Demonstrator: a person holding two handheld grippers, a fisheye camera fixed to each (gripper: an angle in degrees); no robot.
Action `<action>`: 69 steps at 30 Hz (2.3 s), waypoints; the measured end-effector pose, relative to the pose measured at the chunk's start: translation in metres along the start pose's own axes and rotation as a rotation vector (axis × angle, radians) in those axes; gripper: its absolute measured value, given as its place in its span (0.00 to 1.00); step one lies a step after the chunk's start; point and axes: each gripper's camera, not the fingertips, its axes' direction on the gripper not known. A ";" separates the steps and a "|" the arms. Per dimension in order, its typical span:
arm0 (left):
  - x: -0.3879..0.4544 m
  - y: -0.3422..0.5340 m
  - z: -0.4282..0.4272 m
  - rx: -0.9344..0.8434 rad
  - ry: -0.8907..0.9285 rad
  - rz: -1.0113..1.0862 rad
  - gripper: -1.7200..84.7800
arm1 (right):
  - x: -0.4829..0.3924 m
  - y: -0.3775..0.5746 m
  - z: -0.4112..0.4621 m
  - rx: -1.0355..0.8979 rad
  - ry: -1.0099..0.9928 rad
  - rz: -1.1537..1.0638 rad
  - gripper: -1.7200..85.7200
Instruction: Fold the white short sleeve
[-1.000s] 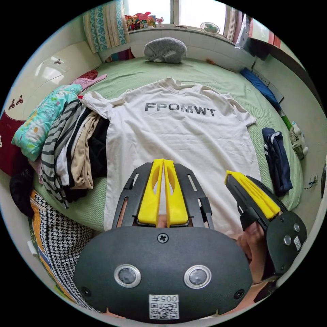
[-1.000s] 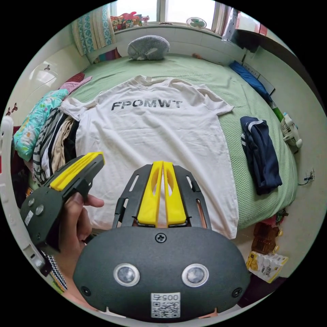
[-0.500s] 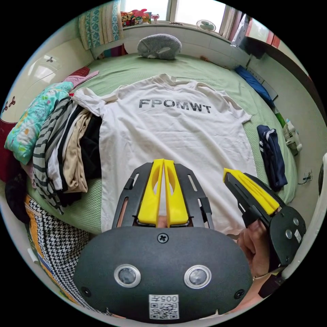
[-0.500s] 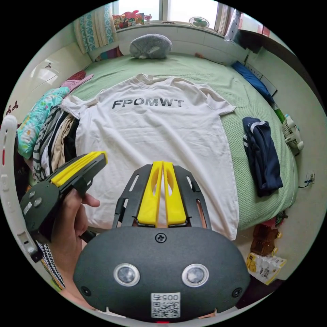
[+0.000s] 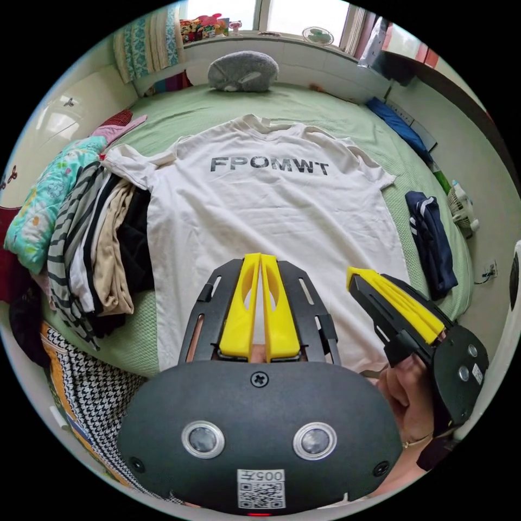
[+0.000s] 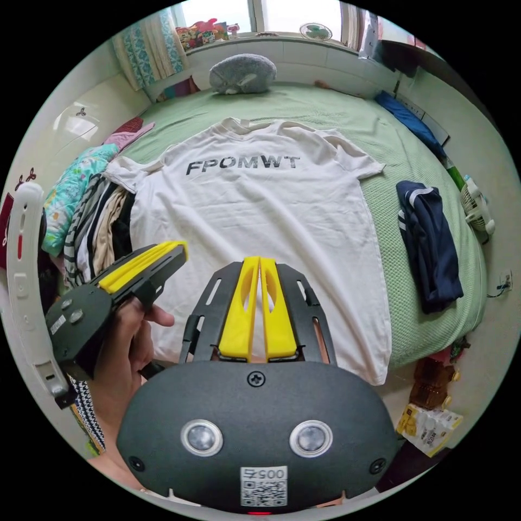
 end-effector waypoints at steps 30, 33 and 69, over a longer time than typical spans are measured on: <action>-0.005 0.006 0.004 0.029 -0.003 -0.024 0.01 | 0.017 0.003 0.005 -0.010 -0.003 -0.003 0.01; -0.004 0.007 0.003 0.027 -0.006 -0.025 0.01 | 0.021 0.004 0.002 -0.003 0.006 0.002 0.01; 0.035 0.045 -0.008 -0.004 0.026 0.033 0.01 | 0.057 0.029 -0.050 0.007 -0.028 0.025 0.01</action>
